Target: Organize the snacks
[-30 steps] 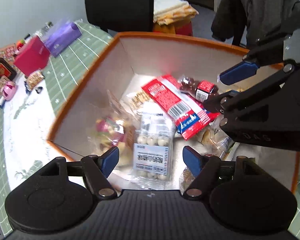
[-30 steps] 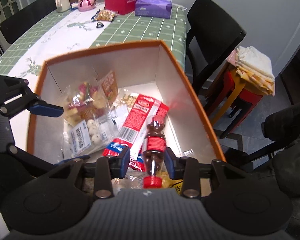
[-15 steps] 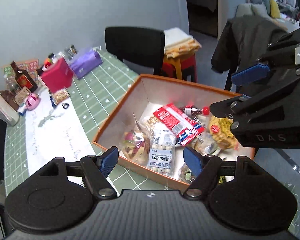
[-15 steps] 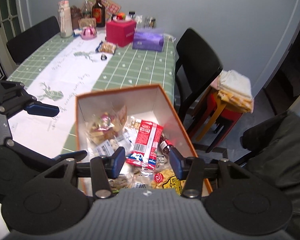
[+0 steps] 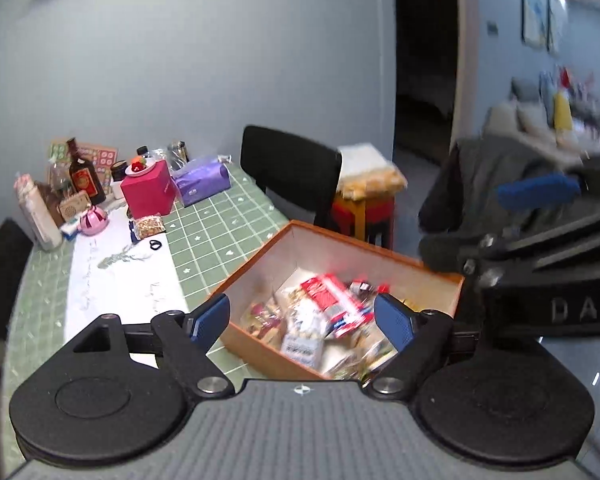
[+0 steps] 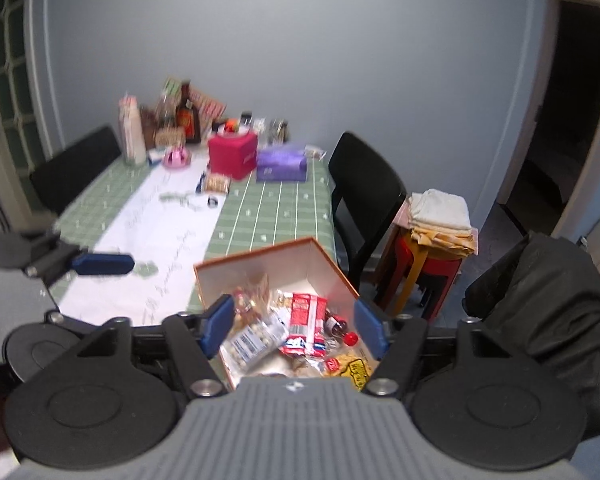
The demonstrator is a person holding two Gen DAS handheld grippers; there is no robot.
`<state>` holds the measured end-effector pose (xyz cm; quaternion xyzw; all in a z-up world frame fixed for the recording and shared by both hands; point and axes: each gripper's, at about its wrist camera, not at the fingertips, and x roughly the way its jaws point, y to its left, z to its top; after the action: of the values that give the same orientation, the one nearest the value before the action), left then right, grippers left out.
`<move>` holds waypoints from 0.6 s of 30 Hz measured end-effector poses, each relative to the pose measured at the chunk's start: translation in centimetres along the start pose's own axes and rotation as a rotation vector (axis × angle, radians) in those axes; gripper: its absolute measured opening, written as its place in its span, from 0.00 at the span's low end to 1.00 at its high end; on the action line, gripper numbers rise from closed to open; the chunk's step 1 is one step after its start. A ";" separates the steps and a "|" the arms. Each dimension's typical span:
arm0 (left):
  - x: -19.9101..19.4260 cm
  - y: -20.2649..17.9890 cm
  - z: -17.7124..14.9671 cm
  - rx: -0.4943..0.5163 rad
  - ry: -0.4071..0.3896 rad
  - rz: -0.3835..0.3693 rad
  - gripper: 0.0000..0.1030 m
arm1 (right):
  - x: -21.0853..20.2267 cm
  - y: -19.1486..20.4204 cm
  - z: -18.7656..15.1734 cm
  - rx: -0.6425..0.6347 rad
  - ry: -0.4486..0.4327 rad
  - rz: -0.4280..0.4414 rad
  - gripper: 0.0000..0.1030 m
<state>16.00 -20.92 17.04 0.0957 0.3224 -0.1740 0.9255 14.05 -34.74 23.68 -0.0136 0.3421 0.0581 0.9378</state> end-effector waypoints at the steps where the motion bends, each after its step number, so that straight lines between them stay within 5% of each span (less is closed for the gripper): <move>1: 0.0 0.1 -0.2 -0.024 -0.010 -0.005 0.93 | -0.2 0.1 -0.4 0.009 -0.019 -0.017 0.81; 9: 1.8 0.5 -2.0 -0.098 0.028 0.053 0.95 | 0.7 0.3 -3.8 0.123 -0.154 -0.085 0.94; 18: 6.1 0.9 -5.9 -0.109 0.091 0.079 0.95 | 5.6 -0.4 -8.1 0.221 -0.146 -0.148 0.97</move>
<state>17.48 -19.96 8.68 0.0657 0.3690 -0.1149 0.9200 13.21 -35.05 13.89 0.0688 0.2755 -0.0482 0.9576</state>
